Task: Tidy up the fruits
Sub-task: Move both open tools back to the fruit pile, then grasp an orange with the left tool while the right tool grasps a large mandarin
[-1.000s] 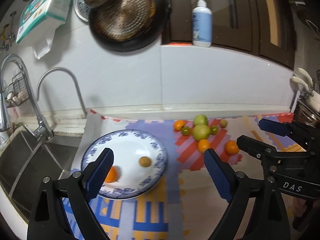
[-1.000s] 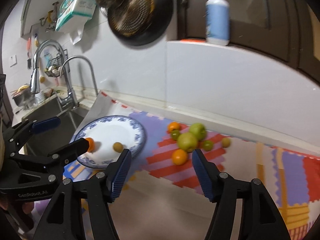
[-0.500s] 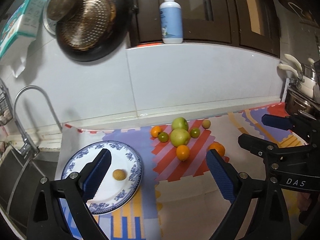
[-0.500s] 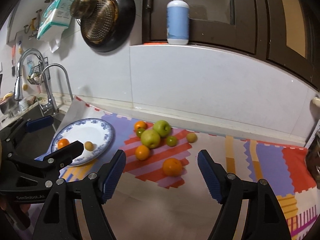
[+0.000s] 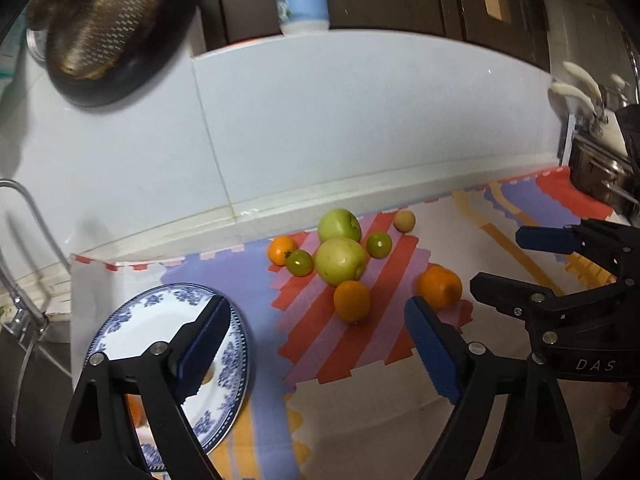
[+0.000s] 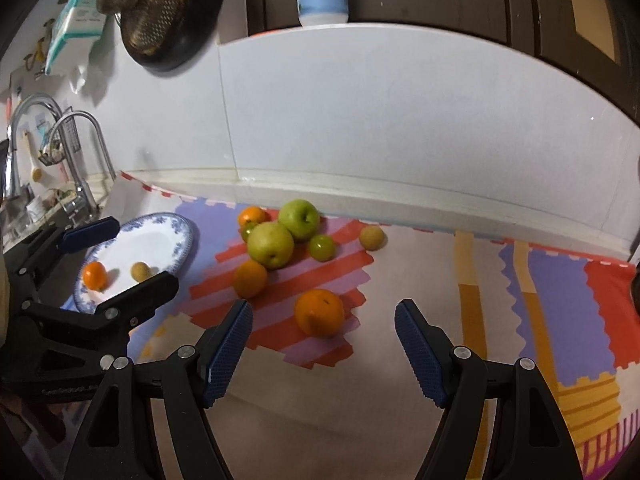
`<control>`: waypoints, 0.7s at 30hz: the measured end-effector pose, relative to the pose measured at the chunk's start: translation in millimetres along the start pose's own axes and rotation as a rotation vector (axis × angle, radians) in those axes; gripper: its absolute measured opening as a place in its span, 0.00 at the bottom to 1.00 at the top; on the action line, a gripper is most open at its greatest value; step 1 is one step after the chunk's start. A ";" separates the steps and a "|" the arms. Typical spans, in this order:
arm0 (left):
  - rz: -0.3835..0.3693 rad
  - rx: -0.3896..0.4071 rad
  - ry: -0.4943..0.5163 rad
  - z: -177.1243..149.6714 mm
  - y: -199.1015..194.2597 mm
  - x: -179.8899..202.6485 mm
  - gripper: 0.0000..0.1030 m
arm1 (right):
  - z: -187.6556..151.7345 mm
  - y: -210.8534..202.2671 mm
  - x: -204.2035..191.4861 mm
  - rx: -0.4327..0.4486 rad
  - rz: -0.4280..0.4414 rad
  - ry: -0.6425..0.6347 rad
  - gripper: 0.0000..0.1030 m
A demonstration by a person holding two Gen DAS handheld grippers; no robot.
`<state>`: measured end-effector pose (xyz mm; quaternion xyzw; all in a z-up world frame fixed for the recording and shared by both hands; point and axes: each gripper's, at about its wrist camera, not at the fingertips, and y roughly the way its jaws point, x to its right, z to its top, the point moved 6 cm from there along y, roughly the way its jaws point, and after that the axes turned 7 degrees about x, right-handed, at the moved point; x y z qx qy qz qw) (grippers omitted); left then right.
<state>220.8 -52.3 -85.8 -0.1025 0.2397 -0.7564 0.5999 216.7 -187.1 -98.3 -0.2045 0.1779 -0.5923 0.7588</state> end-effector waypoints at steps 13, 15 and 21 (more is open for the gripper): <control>-0.136 -0.111 0.016 -13.9 61.2 12.9 0.59 | -19.8 48.1 4.9 -0.095 0.079 0.020 0.57; -0.144 -0.125 0.020 -16.1 66.3 14.1 0.55 | -22.2 53.3 5.3 -0.105 0.089 0.022 0.57; -0.162 -0.163 0.015 -21.0 81.0 16.4 0.49 | -26.1 65.4 8.6 -0.123 0.106 0.036 0.49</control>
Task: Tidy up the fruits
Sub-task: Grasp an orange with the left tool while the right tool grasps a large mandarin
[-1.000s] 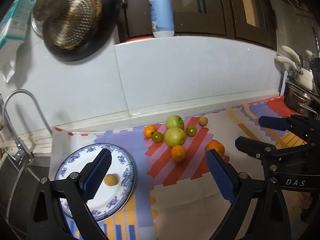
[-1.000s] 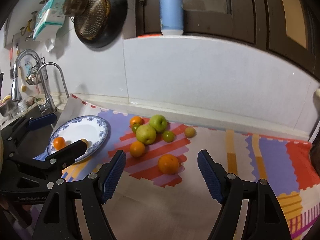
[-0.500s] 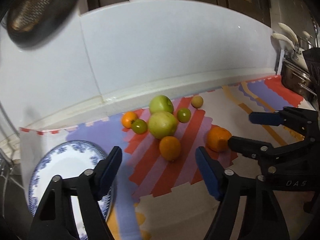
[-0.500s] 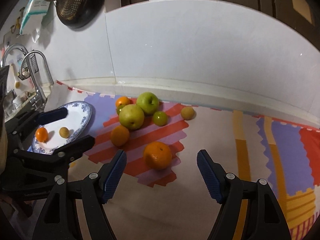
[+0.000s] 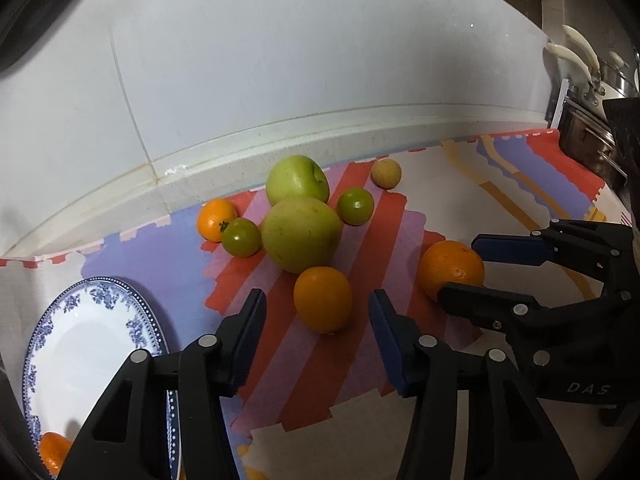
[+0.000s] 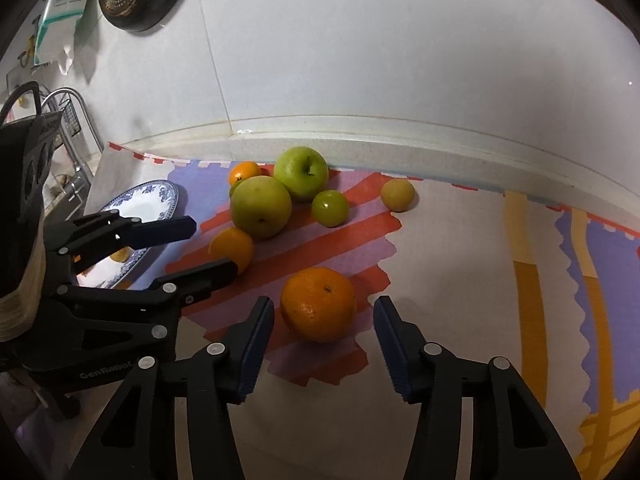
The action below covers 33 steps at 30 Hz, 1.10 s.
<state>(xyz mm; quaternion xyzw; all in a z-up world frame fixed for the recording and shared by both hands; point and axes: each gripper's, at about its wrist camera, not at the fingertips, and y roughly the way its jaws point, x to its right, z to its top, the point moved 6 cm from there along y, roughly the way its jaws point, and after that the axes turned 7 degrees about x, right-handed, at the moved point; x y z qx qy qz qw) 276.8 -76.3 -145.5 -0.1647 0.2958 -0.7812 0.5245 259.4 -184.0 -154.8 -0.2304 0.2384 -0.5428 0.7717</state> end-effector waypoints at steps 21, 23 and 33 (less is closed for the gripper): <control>-0.001 -0.028 -0.032 -1.0 3.2 -1.0 0.32 | 0.6 6.5 -4.4 -0.010 0.030 0.010 0.41; -0.001 -0.018 -0.034 0.0 -0.2 -0.6 0.32 | 1.6 4.9 -5.6 -0.006 0.033 0.009 0.41; 0.034 0.029 -0.058 11.5 -27.6 -5.8 0.32 | 16.9 -13.5 -13.9 0.035 0.036 -0.008 0.41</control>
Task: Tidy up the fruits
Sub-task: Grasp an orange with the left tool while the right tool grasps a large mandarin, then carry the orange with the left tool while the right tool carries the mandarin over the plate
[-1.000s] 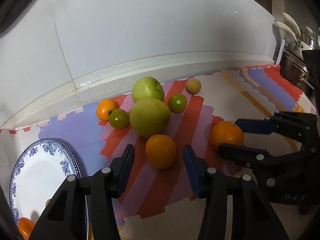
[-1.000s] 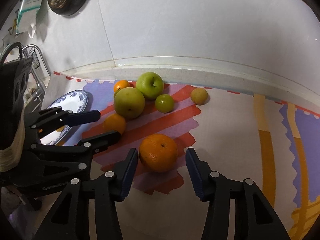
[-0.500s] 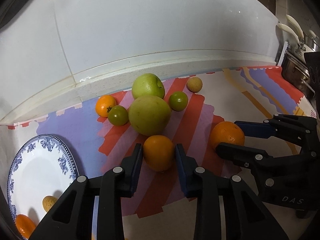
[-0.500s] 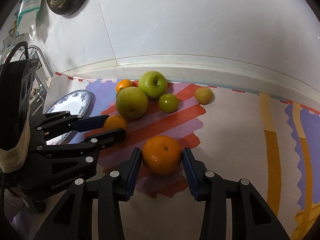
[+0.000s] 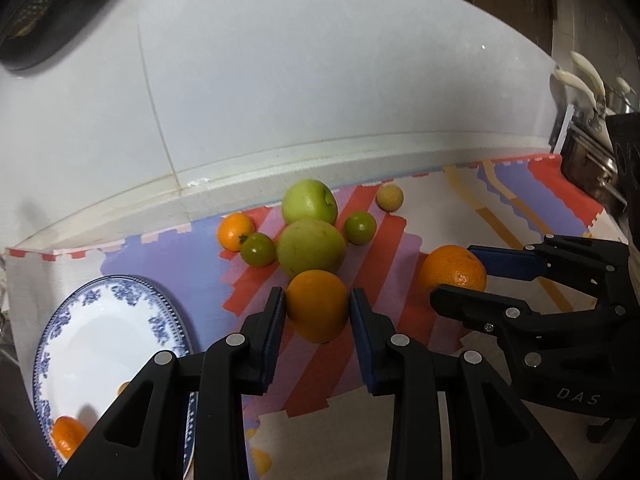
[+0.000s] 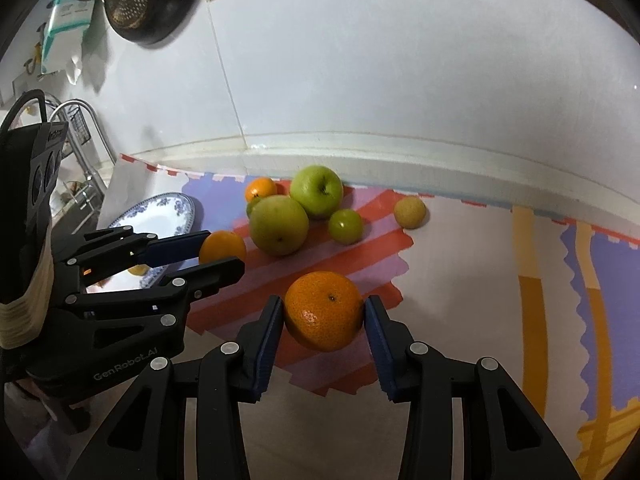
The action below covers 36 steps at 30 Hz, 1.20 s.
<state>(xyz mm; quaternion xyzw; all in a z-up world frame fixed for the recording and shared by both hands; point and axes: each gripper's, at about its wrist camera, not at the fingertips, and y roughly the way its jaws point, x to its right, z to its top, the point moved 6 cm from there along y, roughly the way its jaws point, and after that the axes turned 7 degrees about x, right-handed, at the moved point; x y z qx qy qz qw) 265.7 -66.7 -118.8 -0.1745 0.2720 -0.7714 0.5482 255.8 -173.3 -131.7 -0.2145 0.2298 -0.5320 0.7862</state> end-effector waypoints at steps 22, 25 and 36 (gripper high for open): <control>0.161 0.136 -0.147 13.7 -107.4 -73.7 0.32 | 55.1 -35.0 -95.2 0.122 0.145 -0.095 0.41; 0.200 0.152 -0.165 12.5 -120.6 -92.4 0.32 | 63.4 -32.8 -112.1 0.130 0.173 -0.113 0.41; 0.325 0.135 -0.212 -8.6 -134.9 -148.9 0.32 | 81.0 -2.2 -170.2 0.106 0.253 -0.182 0.41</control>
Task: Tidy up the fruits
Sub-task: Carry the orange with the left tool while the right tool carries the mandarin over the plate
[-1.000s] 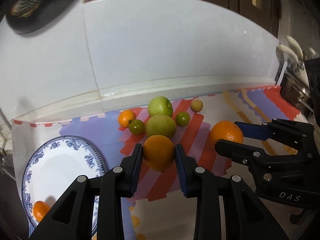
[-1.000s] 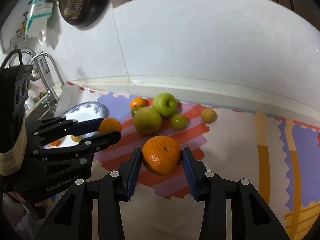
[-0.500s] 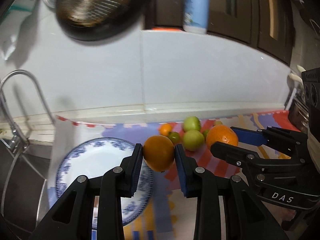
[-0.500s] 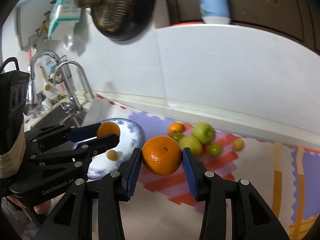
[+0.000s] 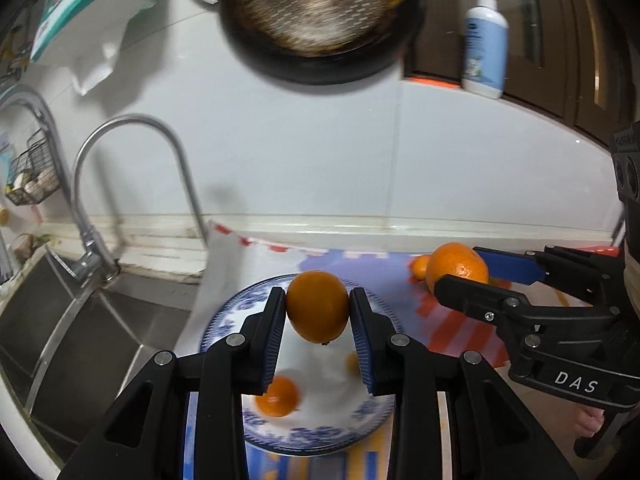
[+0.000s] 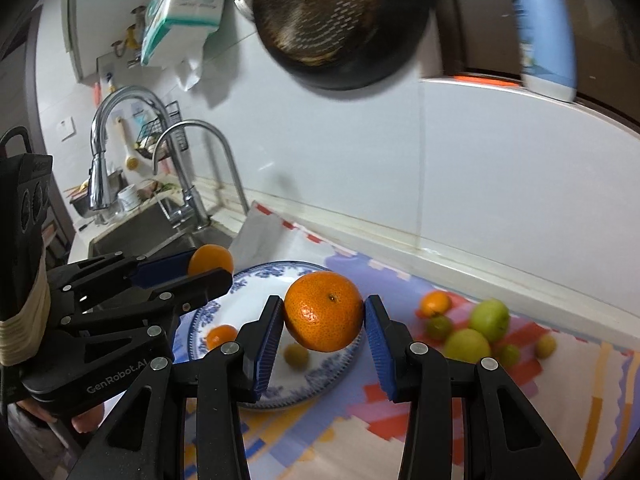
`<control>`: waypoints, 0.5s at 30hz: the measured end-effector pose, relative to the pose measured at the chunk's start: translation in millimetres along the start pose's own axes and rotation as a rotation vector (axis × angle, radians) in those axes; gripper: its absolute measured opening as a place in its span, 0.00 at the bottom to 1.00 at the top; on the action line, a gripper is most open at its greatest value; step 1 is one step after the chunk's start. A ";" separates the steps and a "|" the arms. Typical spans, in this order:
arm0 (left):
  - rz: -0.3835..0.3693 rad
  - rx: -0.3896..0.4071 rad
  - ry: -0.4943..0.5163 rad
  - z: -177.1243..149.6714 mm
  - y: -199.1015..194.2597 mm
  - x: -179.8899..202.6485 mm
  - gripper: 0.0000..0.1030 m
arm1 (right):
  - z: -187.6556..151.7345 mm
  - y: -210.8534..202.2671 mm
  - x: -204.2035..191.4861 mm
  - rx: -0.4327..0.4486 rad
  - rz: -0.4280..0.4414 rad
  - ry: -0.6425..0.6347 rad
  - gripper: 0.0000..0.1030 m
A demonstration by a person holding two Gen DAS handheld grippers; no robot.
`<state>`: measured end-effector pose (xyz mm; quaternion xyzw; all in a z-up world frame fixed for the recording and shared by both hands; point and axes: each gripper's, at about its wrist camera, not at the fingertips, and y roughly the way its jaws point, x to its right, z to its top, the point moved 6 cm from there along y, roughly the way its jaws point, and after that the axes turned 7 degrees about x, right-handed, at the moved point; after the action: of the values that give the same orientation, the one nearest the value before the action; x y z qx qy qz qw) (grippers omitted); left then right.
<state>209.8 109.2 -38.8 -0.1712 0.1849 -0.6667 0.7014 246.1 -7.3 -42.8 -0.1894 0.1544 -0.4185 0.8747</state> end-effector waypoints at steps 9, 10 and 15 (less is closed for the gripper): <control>0.067 -0.063 -0.018 -15.5 22.9 -38.9 0.32 | -8.1 53.6 -18.8 -0.085 0.034 -0.030 0.41; 0.068 -0.073 -0.023 -17.7 26.8 -41.6 0.32 | -10.2 60.2 -19.6 -0.101 0.039 -0.028 0.41; 0.035 -0.147 -0.064 -31.9 51.2 -52.1 0.32 | -19.5 88.0 -21.8 -0.169 0.063 -0.023 0.41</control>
<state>236.7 164.2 -90.0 -0.2400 0.2137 -0.6333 0.7040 283.9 56.8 -98.0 -0.2621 0.1851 -0.3740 0.8701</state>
